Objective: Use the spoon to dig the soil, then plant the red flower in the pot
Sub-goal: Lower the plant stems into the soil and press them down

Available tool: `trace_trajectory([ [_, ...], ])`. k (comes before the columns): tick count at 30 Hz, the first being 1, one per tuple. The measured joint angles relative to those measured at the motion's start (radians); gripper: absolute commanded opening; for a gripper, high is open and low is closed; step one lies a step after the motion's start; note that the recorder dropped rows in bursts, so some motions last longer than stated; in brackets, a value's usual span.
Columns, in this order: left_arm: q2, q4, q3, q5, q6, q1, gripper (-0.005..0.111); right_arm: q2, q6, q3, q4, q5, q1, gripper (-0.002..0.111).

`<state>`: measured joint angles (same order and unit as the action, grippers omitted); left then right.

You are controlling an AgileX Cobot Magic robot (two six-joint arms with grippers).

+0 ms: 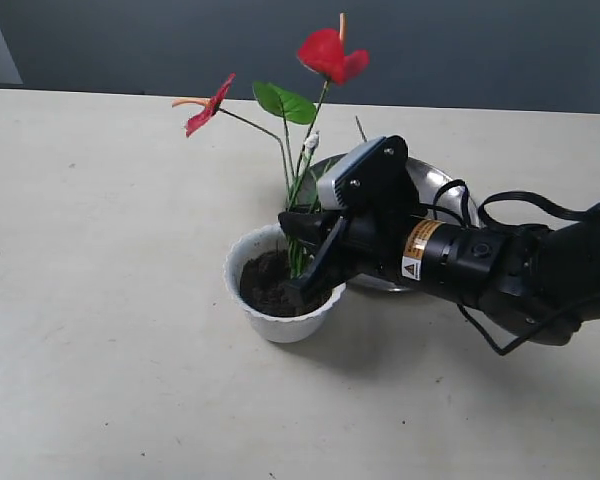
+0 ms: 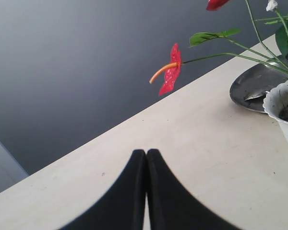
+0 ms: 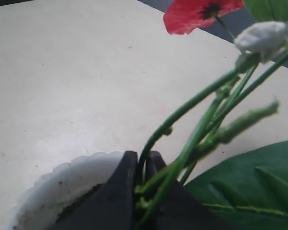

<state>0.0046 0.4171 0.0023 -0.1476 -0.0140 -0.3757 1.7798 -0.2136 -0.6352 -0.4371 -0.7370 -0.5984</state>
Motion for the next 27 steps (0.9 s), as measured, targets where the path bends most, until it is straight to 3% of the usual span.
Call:
trace_trajectory([
  [6,0.000,0.000,0.000,0.000,0.000,0.000,0.001,0.014,0.122,0.008,0.107,-0.110,-0.004,-0.001],
  [11,0.000,0.000,0.000,0.000,0.000,0.000,0.001,0.076,0.164,0.008,0.160,-0.165,-0.075,-0.001],
  [27,0.000,0.000,0.000,0.000,0.000,0.000,0.001,0.081,0.290,0.004,0.240,-0.139,-0.121,-0.001],
])
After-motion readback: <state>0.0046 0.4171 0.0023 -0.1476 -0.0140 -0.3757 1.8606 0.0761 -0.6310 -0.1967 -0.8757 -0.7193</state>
